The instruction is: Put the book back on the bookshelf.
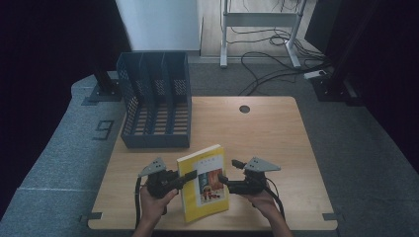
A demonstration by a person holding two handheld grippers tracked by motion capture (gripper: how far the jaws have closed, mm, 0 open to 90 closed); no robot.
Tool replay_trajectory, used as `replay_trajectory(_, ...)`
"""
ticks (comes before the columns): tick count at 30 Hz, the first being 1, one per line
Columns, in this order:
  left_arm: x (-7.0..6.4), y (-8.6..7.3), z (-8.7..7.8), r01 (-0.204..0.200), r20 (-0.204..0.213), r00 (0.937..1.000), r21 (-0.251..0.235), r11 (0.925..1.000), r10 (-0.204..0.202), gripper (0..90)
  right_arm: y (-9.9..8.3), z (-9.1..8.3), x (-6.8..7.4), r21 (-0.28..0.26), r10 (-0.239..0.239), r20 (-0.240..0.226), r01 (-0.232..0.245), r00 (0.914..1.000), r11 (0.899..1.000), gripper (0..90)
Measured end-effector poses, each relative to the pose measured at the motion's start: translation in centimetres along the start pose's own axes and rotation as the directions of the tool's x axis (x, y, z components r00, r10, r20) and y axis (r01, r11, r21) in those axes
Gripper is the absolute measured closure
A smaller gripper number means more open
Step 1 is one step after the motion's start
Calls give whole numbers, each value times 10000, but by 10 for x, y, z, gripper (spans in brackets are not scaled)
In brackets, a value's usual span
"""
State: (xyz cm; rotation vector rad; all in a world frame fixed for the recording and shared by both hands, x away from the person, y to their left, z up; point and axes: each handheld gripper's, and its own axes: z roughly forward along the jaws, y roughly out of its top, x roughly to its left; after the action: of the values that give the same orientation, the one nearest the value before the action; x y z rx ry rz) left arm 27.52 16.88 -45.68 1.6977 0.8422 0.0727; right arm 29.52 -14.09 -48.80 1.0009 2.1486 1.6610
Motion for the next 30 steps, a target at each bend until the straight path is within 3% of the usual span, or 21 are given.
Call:
replay_trajectory(9,4,5,-15,43,-211,9998,-470,9989,-53,758,-7,1,-7,282,14,322,-23,9995,9996,185)
replay_trajectory(15,4,6,-18,-38,-293,9996,-589,9983,21,758,-16,5,-15,802,90,890,-161,9960,9966,186)
replay_trajectory(16,3,7,-20,-89,-322,9995,-618,9980,69,758,-21,7,-19,1079,110,1196,-240,9928,9939,186)
replay_trajectory(19,2,7,-21,-141,-361,9993,-678,9976,116,758,-27,11,-24,1470,60,1505,-284,9886,9887,186)
replay_trajectory(30,-8,15,-20,-346,-718,9970,-932,9950,280,758,-41,15,-32,2088,194,1845,-585,9826,9762,186)
